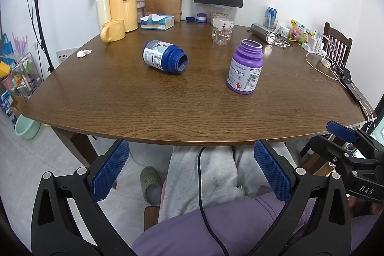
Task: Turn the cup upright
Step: 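Reach the left gripper to the lying blue-capped bottle and close around its body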
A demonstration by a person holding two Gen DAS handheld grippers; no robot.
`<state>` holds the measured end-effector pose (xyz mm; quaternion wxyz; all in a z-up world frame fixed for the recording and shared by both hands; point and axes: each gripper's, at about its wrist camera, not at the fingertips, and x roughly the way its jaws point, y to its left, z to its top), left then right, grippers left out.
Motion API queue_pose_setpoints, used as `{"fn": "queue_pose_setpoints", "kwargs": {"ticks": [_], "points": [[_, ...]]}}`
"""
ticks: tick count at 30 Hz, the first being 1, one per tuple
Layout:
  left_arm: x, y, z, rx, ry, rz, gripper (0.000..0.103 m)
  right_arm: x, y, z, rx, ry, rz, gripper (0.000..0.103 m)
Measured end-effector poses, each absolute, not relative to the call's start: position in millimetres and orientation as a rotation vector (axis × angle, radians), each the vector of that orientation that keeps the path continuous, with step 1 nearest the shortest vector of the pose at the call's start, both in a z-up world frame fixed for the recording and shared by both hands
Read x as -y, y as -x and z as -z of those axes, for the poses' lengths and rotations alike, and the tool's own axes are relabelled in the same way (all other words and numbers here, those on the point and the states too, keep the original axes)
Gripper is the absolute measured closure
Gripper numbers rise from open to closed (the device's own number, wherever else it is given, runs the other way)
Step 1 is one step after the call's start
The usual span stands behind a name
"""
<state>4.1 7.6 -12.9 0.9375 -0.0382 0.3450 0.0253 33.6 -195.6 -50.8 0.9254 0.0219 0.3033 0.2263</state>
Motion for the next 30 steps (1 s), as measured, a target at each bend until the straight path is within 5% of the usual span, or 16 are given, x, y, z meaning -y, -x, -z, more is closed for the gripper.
{"fn": "queue_pose_setpoints", "kwargs": {"ticks": [13,20,23,30], "points": [[-66,-49,-5,-0.633,0.127,-0.176,0.0,151,-72,-11,-0.434,0.067,-0.647,0.019],[-124,-133,-25,-0.625,0.189,-0.208,0.003,47,-146,-27,-0.509,0.404,-0.798,0.019],[-133,-177,-32,-0.633,0.195,-0.082,0.005,13,-182,-23,-0.597,0.487,-0.785,0.043],[-138,-263,2,-0.816,0.205,-0.004,0.05,-40,-262,-6,-0.868,0.574,-0.901,0.047]]}}
